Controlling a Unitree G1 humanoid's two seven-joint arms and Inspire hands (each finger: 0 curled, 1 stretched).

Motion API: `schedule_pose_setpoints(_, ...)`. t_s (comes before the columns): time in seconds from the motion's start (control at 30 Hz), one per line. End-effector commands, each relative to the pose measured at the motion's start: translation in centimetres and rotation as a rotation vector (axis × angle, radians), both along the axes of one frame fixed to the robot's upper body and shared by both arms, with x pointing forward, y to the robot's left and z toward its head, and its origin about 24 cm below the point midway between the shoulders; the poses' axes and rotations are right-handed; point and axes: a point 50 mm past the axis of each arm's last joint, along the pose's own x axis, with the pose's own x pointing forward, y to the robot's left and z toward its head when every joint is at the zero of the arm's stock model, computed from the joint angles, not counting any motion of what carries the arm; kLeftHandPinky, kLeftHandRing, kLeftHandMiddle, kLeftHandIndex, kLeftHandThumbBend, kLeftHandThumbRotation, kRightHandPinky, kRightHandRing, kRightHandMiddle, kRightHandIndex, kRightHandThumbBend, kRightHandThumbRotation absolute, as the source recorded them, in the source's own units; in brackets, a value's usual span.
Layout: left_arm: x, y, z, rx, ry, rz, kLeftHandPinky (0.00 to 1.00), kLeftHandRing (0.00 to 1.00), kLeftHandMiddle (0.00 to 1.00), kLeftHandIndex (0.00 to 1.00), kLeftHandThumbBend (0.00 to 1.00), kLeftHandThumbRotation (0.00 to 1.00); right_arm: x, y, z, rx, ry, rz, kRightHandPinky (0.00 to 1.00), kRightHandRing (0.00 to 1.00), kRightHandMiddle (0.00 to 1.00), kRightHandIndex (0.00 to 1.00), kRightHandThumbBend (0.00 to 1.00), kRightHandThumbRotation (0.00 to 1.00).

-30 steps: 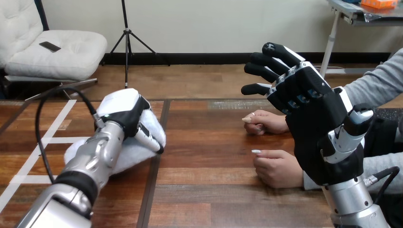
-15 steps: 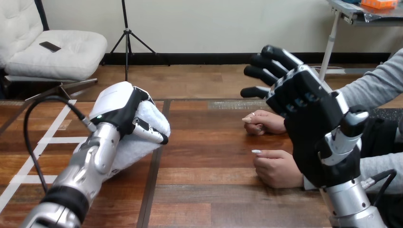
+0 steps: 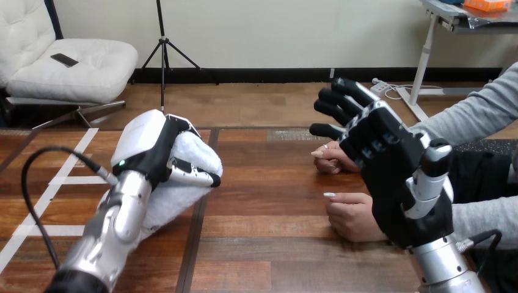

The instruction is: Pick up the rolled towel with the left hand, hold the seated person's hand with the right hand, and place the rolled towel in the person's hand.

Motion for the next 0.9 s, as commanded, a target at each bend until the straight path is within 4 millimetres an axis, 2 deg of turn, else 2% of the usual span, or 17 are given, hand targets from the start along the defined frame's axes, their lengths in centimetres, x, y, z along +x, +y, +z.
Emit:
schedule_pose_setpoints(0.0,-1.9,-0.2,7.7,-0.22,-0.392,-0.009,0.28,0.34,0.41,0.41,0.8,0.0,2.2,-0.3,0.5,-0.049,-0.041,-0.02,0.86,0.88,0.85,0.85,0.92,1.0)
schedule_pose_setpoints(0.37,-4.8,-0.1,8.9,-0.289,-0.536,-0.011,0.25,0.31,0.4,0.4,0.86,0.0,2.8,-0.6,-0.6,-0.127,-0.019,-0.034,0.88,0.88,0.84,0.85,0.95,1.0)
schedule_pose_setpoints(0.87,-7.9,-0.1,9.7,-0.374,-0.629,-0.039,0.18,0.25,0.41,0.4,0.87,0.0,3.8,-1.1,-1.1,-0.228,-0.019,-0.032,0.89,0.87,0.85,0.85,0.96,1.0)
